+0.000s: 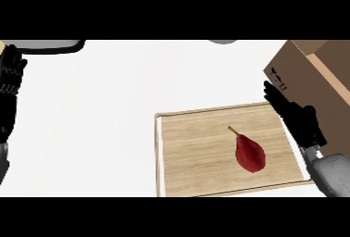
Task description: Pick the pear from the tray and place it in the cardboard box
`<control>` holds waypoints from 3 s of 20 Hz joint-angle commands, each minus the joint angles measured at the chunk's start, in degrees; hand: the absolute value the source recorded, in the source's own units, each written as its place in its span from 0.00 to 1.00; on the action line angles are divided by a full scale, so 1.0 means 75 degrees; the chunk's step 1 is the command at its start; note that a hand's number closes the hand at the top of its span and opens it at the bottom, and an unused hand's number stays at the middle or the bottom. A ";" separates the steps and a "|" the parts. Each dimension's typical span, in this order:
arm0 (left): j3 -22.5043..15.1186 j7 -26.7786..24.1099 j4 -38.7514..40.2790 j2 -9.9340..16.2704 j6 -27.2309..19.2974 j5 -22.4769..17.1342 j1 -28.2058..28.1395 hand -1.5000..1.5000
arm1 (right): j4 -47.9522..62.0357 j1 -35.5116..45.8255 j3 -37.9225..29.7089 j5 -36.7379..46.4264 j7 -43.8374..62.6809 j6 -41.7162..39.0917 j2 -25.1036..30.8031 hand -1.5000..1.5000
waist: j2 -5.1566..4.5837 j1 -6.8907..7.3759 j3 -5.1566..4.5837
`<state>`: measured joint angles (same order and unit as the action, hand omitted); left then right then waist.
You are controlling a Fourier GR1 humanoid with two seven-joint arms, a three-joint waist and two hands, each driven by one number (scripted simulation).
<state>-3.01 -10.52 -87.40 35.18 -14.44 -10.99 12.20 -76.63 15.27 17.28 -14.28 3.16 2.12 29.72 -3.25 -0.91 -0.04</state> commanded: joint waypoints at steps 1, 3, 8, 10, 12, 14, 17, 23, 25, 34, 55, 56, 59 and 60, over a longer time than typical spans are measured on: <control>-0.0188 0.0665 0.0400 -0.0448 0.0088 -0.0148 0.0544 0.50 | 0.0729 0.0215 -0.0522 -0.0216 -0.0301 -0.0152 -0.0170 1.00 | 0.0392 0.0071 0.0012; 0.0007 0.0780 0.0237 -0.0767 0.0006 -0.0737 -0.0249 0.50 | 0.0181 -0.0449 -0.1555 -0.1096 -0.0786 -0.0005 0.0169 1.00 | 0.0440 -0.0092 0.0015; -0.0374 0.1769 -0.0008 -0.1732 -0.0088 -0.1564 -0.0432 0.50 | 0.1232 -0.0839 -0.1922 0.0263 -0.1538 0.0416 0.1441 1.00 | 0.0393 -0.0019 0.0022; -0.0648 0.1920 -0.0485 -0.1939 -0.0227 -0.1489 -0.0742 0.50 | 0.2133 -0.0903 -0.2406 -0.0093 -0.2623 0.0727 0.0599 0.00 | 0.0402 0.0205 0.0038; -0.0689 0.2372 -0.0289 -0.2066 -0.0590 -0.1304 -0.0232 0.50 | 0.1524 -0.1012 -0.2543 0.0068 -0.3275 0.0399 0.1090 0.00 | 0.0438 0.0040 0.0018; -0.0564 0.2252 -0.0797 -0.1838 -0.0270 -0.1430 -0.0852 0.50 | 0.1385 -0.1191 -0.2637 0.0018 -0.3907 -0.0249 0.1353 0.00 | 0.0453 0.0105 0.0012; -0.0606 0.2337 -0.0632 -0.1990 -0.0445 -0.1264 -0.0755 0.50 | 0.1160 -0.1042 -0.2409 0.0374 -0.3606 -0.0987 0.2124 0.00 | 0.0447 0.0102 0.0006; -0.0691 0.2325 -0.0611 -0.2027 -0.0375 -0.1233 -0.0755 0.50 | 0.0187 -0.0476 -0.1218 0.1097 -0.1771 -0.2692 0.3696 0.00 | 0.0455 0.0166 -0.0023; -0.0484 0.2518 -0.0633 -0.1893 -0.0405 -0.1276 -0.0474 0.50 | -0.0187 -0.0274 -0.1097 0.0852 -0.1142 -0.3380 0.3961 0.00 | 0.0452 0.0161 -0.0020; -0.0366 0.2492 -0.0510 -0.2287 -0.0234 -0.1050 -0.0441 0.50 | -0.1960 0.0077 -0.1364 -0.0239 0.1493 -0.3820 0.2942 0.00 | 0.0434 0.0139 0.0000; -0.0020 0.2760 -0.0882 -0.2962 0.0235 -0.0246 -0.0747 0.50 | -0.2697 0.0018 -0.1312 0.1827 0.3484 -0.3878 0.0150 0.00 | 0.0432 0.0141 0.0004; 0.0007 0.2756 -0.1256 -0.2956 0.0224 -0.0166 -0.1210 0.50 | -0.2930 -0.0530 -0.1370 0.2257 0.3058 -0.3857 0.0179 0.00 | 0.0438 0.0135 0.0005; 0.0195 0.3468 -0.1116 -0.2936 -0.0002 -0.0136 -0.0304 0.50 | -0.2836 -0.0274 -0.1060 0.2650 0.3305 -0.3732 -0.0277 0.00 | 0.0433 0.0133 0.0006; 0.0752 0.3075 -0.0442 -0.2666 0.0581 -0.0523 -0.0078 0.50 | -0.3067 -0.0392 -0.1310 0.2564 0.3420 -0.3830 -0.0199 0.00 | 0.0432 0.0110 0.0004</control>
<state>-1.04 12.33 -94.27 14.27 -12.27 -13.68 7.75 -98.84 12.27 7.52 1.83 27.60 -27.00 30.99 0.01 0.03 0.00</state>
